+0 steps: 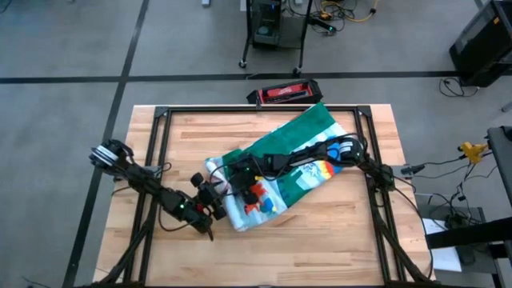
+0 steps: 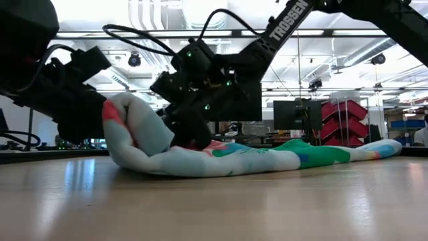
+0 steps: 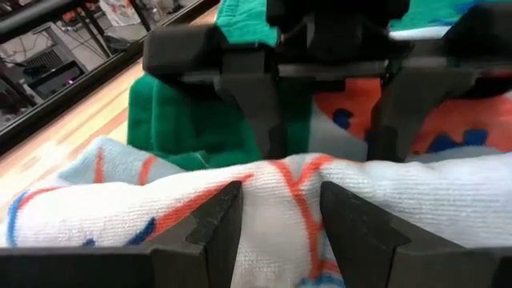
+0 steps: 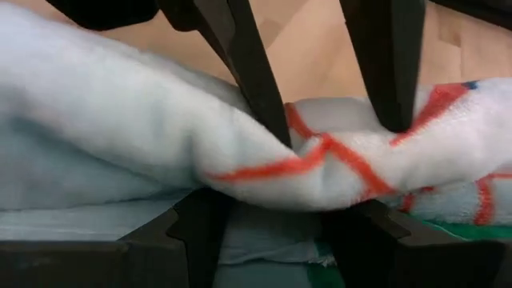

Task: Roll towel
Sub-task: Roll the multi-color dinosaur print towel

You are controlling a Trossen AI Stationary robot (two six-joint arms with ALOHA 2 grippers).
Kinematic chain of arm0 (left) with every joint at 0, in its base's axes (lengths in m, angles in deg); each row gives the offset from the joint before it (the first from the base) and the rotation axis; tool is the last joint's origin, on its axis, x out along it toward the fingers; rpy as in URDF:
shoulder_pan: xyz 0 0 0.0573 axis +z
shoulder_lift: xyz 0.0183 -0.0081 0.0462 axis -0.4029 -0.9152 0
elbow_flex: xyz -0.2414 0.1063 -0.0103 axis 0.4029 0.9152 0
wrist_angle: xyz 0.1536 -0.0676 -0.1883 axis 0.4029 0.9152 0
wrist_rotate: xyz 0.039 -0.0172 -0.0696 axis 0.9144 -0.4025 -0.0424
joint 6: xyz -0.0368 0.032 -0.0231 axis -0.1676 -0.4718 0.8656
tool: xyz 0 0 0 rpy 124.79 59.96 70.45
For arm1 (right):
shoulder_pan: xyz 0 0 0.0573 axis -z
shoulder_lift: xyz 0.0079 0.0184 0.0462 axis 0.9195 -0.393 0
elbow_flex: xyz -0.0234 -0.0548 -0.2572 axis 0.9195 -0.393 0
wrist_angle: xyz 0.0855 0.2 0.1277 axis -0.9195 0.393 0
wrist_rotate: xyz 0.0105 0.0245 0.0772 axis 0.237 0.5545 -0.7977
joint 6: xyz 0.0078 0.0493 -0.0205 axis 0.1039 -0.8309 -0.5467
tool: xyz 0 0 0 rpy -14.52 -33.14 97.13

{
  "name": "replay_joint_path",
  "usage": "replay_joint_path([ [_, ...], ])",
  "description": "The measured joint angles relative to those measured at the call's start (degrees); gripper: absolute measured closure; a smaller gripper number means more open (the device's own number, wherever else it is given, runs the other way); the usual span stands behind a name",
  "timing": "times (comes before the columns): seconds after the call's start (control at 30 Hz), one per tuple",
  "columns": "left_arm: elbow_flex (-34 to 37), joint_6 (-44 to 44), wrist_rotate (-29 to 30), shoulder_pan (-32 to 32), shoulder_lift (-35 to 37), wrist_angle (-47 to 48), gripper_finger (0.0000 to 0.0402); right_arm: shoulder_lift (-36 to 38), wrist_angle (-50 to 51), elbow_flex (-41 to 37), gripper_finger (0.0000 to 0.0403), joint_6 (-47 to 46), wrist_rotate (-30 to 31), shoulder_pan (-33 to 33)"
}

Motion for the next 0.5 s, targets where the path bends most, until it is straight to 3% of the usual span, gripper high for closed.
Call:
replay_joint_path([
  [0.5,0.0,-0.9,-0.5,0.2,0.0,-1.0,0.0246,9.7,14.7,-1.4,0.0222,3.6,3.3,-0.7],
])
